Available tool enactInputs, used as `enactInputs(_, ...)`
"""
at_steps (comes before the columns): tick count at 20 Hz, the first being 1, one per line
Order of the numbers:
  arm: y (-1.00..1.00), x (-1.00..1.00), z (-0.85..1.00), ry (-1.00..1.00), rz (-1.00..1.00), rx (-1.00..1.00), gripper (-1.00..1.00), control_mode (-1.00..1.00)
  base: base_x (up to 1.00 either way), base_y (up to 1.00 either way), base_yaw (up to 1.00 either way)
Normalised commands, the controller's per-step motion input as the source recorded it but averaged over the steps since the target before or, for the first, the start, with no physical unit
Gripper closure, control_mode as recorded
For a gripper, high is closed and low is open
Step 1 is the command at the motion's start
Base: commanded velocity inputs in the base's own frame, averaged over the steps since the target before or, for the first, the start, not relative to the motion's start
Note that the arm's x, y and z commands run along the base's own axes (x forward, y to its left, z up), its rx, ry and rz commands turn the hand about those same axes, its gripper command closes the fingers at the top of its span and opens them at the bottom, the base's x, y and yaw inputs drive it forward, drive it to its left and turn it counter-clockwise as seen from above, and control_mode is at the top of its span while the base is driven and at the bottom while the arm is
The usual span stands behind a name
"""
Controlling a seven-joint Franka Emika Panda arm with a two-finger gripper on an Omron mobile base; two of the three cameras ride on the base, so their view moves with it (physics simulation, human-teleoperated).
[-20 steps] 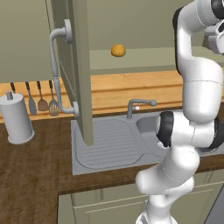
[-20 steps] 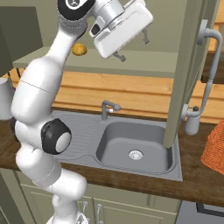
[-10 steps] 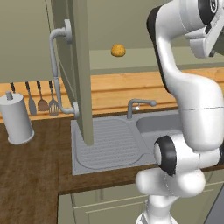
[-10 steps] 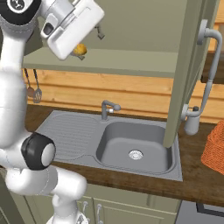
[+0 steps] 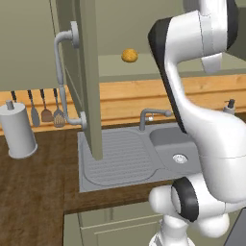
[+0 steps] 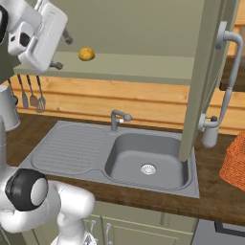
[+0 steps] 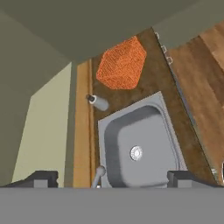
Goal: Open the cabinet, pick up the bread from the cabinet and place it in the basket. Then move the basket to the dining counter.
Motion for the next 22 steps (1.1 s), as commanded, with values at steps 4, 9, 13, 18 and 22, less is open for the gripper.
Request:
enactInputs(4,0.49,-0.03,-0.12,0.09,0.79,-0.11,-1.0,-1.0,0.0,0.0,0.0)
enactInputs(9,0.24,0.0,-0.17,0.01,0.83,-0.1,-1.0,-1.0,0.0,0.0,0.0)
enactInputs(13,0.27,0.0,0.0,0.02,0.66,-0.21,-1.0,-1.0,0.0,0.0,0.0)
enactInputs(18,0.19,0.3,-0.02,0.18,0.38,-0.32,-1.0,-1.0,0.0,0.0,0.0)
enactInputs(22,0.01,0.53,-0.39,-0.1,0.29,-0.35,-1.0,-1.0,0.0,0.0,0.0)
